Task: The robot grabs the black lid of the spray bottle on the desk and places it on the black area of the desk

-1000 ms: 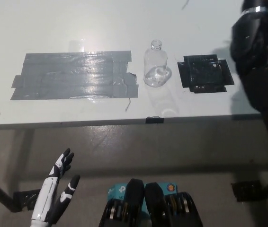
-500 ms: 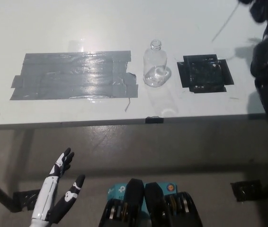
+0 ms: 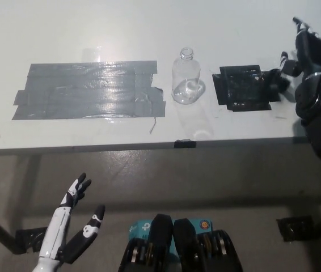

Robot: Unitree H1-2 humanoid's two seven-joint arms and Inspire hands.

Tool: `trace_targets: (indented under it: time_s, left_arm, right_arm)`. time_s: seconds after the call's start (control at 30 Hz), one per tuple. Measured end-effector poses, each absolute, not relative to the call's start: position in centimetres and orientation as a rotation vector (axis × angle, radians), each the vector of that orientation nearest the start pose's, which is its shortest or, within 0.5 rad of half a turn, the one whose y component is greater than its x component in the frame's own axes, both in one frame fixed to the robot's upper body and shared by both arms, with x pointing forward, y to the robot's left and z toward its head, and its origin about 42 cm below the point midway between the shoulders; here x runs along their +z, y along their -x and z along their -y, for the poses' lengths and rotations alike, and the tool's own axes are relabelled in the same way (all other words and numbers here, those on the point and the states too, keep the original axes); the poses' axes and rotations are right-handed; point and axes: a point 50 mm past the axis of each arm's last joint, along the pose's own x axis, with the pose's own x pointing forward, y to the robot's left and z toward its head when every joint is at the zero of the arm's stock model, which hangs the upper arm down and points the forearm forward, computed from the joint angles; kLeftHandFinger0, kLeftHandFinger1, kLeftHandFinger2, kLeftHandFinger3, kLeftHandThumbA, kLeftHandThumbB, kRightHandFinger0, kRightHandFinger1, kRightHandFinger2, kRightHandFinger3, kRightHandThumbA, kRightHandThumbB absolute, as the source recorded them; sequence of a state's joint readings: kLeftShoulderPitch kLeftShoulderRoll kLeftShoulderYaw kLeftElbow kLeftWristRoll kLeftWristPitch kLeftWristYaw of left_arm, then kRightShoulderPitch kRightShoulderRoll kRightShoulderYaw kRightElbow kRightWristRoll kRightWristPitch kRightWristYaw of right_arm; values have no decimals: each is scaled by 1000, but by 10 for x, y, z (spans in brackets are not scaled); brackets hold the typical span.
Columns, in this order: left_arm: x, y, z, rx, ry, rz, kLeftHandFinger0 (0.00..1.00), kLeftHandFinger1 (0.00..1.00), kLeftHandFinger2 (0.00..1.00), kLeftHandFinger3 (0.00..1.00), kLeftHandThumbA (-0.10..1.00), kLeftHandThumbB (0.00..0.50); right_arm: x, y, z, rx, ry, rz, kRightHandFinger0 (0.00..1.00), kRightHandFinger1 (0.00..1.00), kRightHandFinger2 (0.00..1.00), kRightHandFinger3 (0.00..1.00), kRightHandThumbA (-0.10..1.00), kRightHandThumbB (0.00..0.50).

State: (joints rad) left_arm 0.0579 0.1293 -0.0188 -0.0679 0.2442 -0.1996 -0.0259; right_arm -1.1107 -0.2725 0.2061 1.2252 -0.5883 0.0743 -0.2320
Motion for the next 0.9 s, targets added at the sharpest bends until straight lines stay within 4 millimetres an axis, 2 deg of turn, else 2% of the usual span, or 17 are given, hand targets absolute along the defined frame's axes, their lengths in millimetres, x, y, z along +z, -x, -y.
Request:
trace_targets:
  time_s: [0.23, 0.27, 0.37, 0.47, 0.53, 0.57, 0.63, 0.7, 0.73, 0.77, 0.8, 0.9]
  left_arm:
    - [116, -267, -245, -76, -386, 214, 1000, 971, 891, 1000, 526, 0]
    - [116, -267, -245, -76, -388, 215, 1000, 972, 891, 1000, 523, 1]
    - [117, -268, -246, -77, -393, 217, 1000, 974, 884, 1000, 512, 2]
    - [118, -270, -245, -77, -394, 223, 1000, 973, 893, 1000, 518, 0]
    - [120, -274, -245, -79, -395, 231, 1000, 986, 927, 1000, 563, 8]
    - [122, -276, -245, -79, -396, 236, 1000, 994, 945, 1000, 584, 5]
    - [124, -280, -244, -80, -397, 245, 1000, 1000, 997, 1000, 648, 15]
    - [126, -283, -243, -81, -398, 253, 1000, 1000, 1000, 1000, 706, 19]
    - [128, -285, -243, -81, -398, 258, 1000, 1000, 1000, 1000, 734, 25]
    - [129, -286, -242, -82, -399, 261, 1000, 1000, 1000, 1000, 773, 27]
    - [130, -288, -242, -82, -399, 264, 1000, 1000, 1000, 1000, 789, 26]
    - [132, -292, -241, -83, -399, 273, 1000, 1000, 1000, 1000, 870, 43]
  right_arm:
    - [275, -580, 255, -70, 1052, -110, 1000, 1000, 1000, 1000, 403, 251]
    - [278, -581, 255, -62, 1055, -110, 1000, 1000, 1000, 1000, 424, 240]
    - [286, -582, 256, -51, 1065, -100, 1000, 1000, 1000, 1000, 516, 248]
    - [306, -583, 254, -62, 1061, -34, 1000, 1000, 1000, 1000, 611, 232]
    - [327, -582, 252, -78, 1052, 40, 1000, 1000, 1000, 1000, 656, 203]
    - [338, -581, 250, -87, 1048, 76, 1000, 1000, 1000, 1000, 645, 178]
    - [356, -578, 244, -98, 1042, 145, 1000, 1000, 1000, 1000, 644, 179]
    - [372, -573, 237, -103, 1029, 215, 1000, 1000, 1000, 1000, 654, 184]
    - [376, -570, 234, -104, 1022, 242, 1000, 1000, 1000, 1000, 670, 188]
    - [381, -567, 232, -104, 1016, 266, 1000, 1000, 1000, 1000, 776, 215]
    - [384, -562, 229, -103, 1010, 291, 1000, 1000, 1000, 1000, 696, 174]
    - [385, -550, 224, -97, 993, 343, 1000, 1000, 1000, 1000, 695, 173]
